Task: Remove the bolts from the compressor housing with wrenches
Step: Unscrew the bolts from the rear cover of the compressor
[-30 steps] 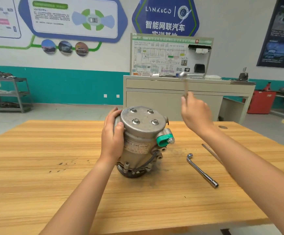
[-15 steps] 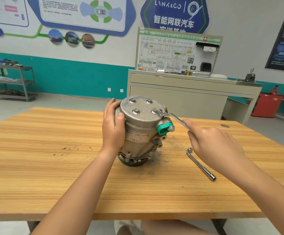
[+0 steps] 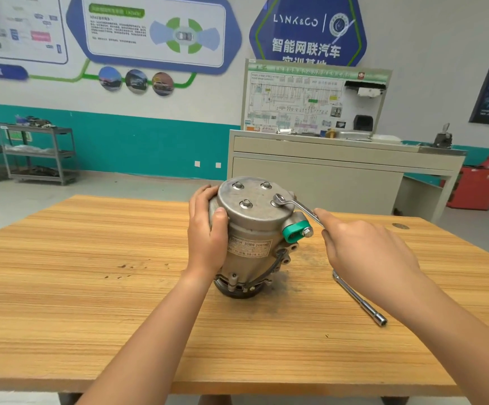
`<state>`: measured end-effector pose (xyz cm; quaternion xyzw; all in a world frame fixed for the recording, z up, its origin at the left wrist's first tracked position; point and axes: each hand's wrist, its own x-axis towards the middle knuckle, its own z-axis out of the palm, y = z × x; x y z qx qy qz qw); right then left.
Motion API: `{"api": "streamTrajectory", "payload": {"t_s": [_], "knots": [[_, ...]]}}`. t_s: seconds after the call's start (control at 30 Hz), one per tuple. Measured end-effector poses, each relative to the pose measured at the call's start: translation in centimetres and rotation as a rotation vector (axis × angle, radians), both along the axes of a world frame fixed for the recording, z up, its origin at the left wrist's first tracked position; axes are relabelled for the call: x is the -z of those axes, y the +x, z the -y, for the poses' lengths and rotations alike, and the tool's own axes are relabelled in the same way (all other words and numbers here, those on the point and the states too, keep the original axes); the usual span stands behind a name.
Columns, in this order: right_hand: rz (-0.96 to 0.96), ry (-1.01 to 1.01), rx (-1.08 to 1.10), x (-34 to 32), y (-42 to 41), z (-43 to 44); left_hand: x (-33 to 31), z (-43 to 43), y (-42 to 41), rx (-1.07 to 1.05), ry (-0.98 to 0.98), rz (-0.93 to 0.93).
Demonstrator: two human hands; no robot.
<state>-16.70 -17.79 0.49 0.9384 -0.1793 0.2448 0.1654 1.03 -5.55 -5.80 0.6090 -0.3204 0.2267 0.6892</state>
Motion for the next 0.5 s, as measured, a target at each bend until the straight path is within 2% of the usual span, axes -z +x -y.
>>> {"api": "streamTrajectory", "payload": {"t_s": [0.17, 0.3, 0.43, 0.5], "knots": [[-0.161, -0.196, 0.083, -1.7, -0.2, -1.4, 0.3, 0.3, 0.3, 0.006, -0.027, -0.003], [-0.260, -0.215, 0.089, -2.1, -0.3, -2.4, 0.5, 0.8, 0.1, -0.010, -0.042, 0.007], [-0.258, -0.177, 0.157, -1.1, -0.6, -2.6, 0.5, 0.9, 0.1, 0.010, -0.060, -0.001], [-0.062, -0.134, 0.000, -0.7, -0.8, -1.3, 0.5, 0.9, 0.2, 0.018, -0.074, 0.002]]}}
